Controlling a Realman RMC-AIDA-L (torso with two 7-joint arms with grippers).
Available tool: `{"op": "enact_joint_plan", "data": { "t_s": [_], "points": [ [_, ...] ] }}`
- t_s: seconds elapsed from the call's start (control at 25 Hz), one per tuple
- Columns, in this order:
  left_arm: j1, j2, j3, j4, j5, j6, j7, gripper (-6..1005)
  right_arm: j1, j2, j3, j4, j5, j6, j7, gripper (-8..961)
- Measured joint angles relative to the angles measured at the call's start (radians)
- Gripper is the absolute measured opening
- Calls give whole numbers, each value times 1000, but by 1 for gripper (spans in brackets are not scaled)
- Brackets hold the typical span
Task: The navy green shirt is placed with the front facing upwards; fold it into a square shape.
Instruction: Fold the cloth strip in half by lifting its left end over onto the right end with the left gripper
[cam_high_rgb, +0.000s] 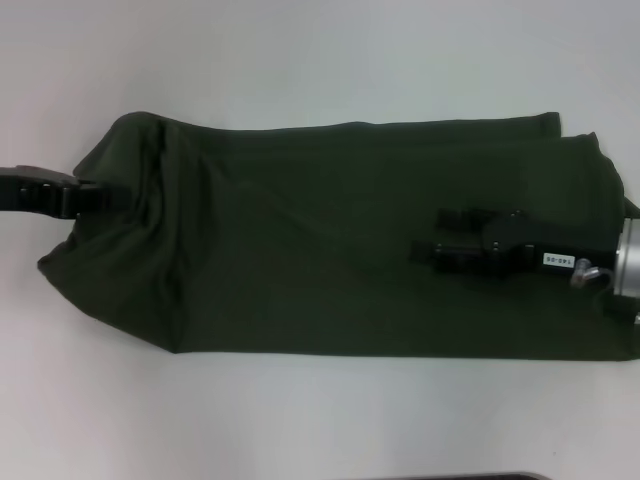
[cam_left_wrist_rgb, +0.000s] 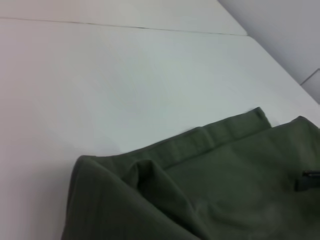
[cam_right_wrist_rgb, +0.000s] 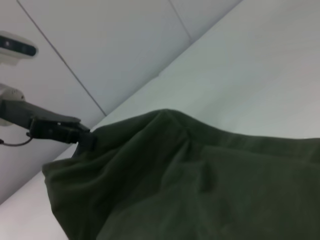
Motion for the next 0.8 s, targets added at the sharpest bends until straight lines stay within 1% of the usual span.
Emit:
{"op": "enact_joint_plan", "data": {
  "t_s": [0.12,0.24,0.44,0.68,0.8],
  "points": [
    [-5,-6,3,-2,0,0,0,33,15,2,-17,20,0,26,0,893],
    [-10,-7,4,-4,-1,2,0,35,50,5,-46,66,1,72,-1,890],
    [-18,-8,5,-5,-1,3,-2,37,134,10,-91,143,5,147,-2,728],
    [-24,-8,5,-8,-1,3,-3,39,223,16,-87,230,46,241,-35,494],
    [-25,-8,6,-8,-1,3,-4,41,261,17,-88,257,69,269,-49,419]
  ]
}}
